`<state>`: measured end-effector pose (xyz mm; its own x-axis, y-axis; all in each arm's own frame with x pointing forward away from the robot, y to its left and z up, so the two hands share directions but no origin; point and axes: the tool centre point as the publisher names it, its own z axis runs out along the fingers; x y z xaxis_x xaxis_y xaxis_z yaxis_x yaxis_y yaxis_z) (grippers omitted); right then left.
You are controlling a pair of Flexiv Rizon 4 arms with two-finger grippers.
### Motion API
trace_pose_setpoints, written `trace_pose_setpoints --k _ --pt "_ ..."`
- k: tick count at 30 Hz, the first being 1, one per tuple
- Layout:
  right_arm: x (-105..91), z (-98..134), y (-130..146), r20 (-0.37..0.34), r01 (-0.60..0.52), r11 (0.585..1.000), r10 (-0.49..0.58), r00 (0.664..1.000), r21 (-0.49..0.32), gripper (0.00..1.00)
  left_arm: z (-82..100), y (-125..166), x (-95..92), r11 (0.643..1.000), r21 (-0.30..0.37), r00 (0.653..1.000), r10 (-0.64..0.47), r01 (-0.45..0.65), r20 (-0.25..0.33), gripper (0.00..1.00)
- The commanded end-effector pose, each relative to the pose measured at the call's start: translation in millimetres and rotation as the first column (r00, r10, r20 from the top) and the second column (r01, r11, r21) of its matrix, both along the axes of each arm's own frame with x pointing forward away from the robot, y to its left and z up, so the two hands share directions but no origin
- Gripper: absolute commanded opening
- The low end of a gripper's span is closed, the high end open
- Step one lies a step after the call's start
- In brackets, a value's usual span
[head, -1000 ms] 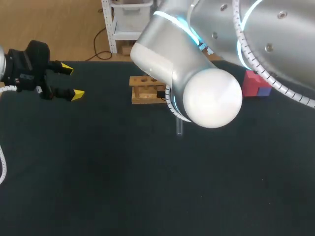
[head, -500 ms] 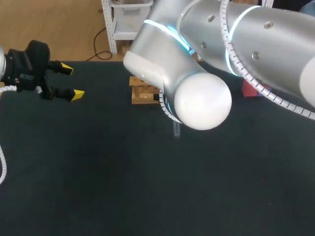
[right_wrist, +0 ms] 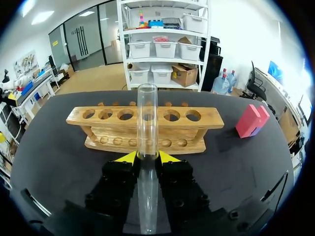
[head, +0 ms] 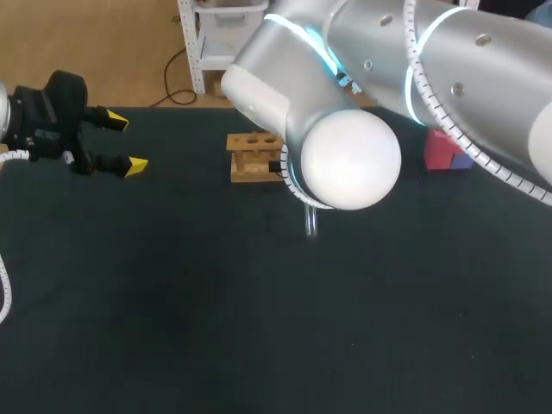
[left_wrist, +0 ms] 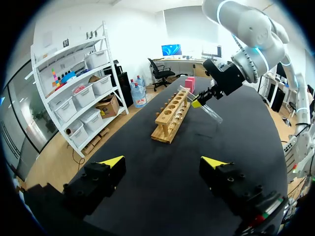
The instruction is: Grasp the test tube, adjust it, and insert it.
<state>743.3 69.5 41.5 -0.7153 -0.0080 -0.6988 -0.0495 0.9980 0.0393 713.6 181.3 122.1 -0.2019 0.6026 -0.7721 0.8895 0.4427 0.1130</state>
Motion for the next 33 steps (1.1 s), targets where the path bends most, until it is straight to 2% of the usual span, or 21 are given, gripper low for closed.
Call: trace_pose_setpoints --k 1,16,33 --pt "5.7 1.0 1.2 -0.028 -0.006 1.0 0.006 1.0 -0.008 0.0 -2.0 1.0 -1.1 1.0 -0.006 1.0 0.0 0.0 0.008 1.0" --pt "7.8 -6.9 1.9 -0.069 -0.015 1.0 0.014 0.998 -0.009 0.0 -2.0 1.0 -1.1 1.0 -0.006 1.0 0.0 0.0 0.008 1.0" --pt "10.3 -12.4 5.0 -0.124 -0.039 0.998 0.033 0.992 -0.051 0.0 -2.0 1.0 -1.1 1.0 -0.006 1.0 0.0 0.0 0.008 1.0"
